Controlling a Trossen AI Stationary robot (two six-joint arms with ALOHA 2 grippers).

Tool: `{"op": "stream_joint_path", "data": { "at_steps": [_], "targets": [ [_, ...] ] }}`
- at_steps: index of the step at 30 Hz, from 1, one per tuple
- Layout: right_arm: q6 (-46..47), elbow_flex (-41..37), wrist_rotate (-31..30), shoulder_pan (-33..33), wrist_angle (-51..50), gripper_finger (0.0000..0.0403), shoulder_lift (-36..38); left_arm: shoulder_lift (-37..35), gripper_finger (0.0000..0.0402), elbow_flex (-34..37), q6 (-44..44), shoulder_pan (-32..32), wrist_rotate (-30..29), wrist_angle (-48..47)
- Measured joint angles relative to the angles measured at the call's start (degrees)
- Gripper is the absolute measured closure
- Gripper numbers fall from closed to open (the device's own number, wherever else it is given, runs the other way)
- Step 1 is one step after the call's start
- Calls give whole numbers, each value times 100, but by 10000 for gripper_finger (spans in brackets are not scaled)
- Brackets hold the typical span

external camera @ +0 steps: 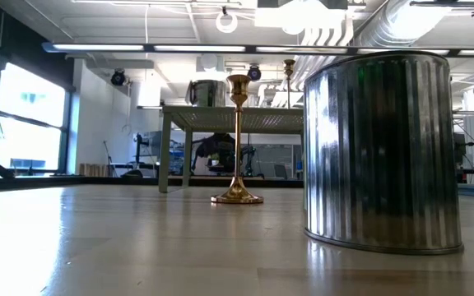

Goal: Pick & Place candle stick holders
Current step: Put the bottom gold candle holder on the shelf

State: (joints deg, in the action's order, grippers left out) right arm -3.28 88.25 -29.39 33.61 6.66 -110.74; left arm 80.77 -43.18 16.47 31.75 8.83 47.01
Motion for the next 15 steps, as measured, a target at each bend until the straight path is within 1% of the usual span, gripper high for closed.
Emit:
{"op": "stream_joint_path", "data": {
  "at_steps": [5,11,15],
  "targets": [
    [24,0,108,-86,-1,179,-59,0,395,0,-24,-37,66,3],
    [25,0,147,-103,130,179,-61,0,385,0,3,-37,69,3],
    [24,0,170,-135,121,179,-61,0,394,0,96,-37,66,5]
  ]
}}
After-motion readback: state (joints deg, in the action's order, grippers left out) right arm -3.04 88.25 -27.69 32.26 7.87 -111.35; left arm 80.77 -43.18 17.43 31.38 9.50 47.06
